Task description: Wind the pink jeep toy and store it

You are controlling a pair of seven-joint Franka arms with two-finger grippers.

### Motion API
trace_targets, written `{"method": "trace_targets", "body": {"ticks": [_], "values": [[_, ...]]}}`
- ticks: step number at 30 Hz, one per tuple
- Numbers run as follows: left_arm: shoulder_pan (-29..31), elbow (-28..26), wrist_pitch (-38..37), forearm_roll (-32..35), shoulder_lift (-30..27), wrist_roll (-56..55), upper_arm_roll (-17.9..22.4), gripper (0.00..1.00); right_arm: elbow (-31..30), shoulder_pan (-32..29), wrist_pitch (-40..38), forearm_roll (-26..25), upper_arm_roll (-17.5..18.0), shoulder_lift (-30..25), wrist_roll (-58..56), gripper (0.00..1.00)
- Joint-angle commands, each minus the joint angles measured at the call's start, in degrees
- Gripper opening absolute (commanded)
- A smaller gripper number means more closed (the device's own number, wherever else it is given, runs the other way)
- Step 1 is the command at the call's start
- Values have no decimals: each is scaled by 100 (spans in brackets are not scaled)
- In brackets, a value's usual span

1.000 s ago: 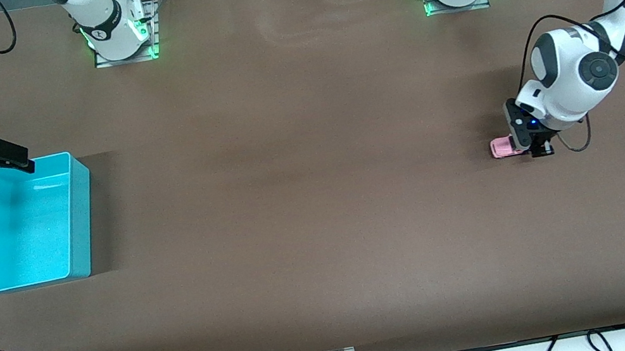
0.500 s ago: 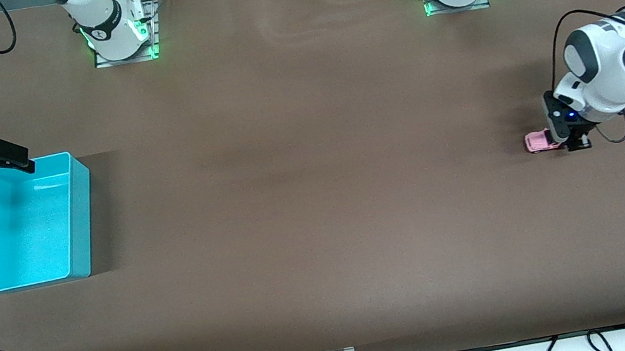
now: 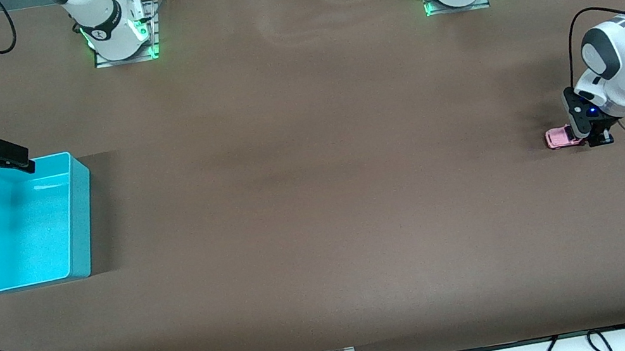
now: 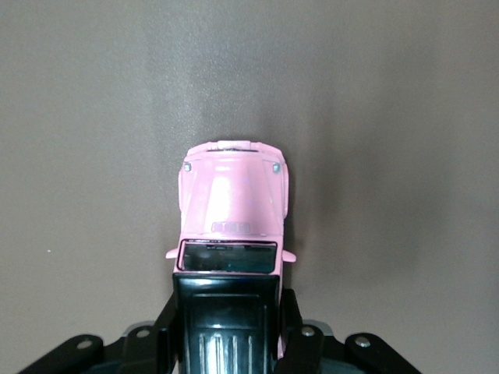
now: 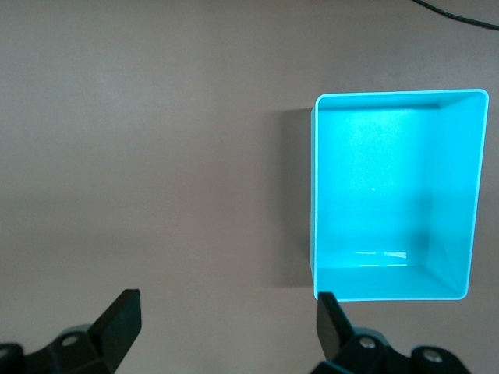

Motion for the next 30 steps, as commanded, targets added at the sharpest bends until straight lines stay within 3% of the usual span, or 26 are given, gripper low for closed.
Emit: {"method": "trace_targets", "body": {"ticks": [1, 2, 3, 11, 22, 30], "values": [[-13, 326, 92, -146, 692, 29, 18, 24, -85, 0, 66, 43, 3, -65, 46, 100], [-13, 387, 74, -173, 674, 29, 18, 56, -85, 0, 66, 43, 3, -65, 46, 100], [-13, 458, 57, -173, 657, 73, 10, 100, -85, 0, 66, 43, 3, -65, 46, 100], [-92, 897, -838, -173, 367, 82, -52, 100, -85, 0, 75, 43, -6, -65, 55, 100], [-145, 2277, -3827, -85, -300, 73, -17, 100, -94, 0, 75, 43, -6, -73, 46, 100], [-198, 2760, -4083, -41, -846, 56, -8, 100, -94, 0, 75, 43, -6, -65, 46, 100]]}}
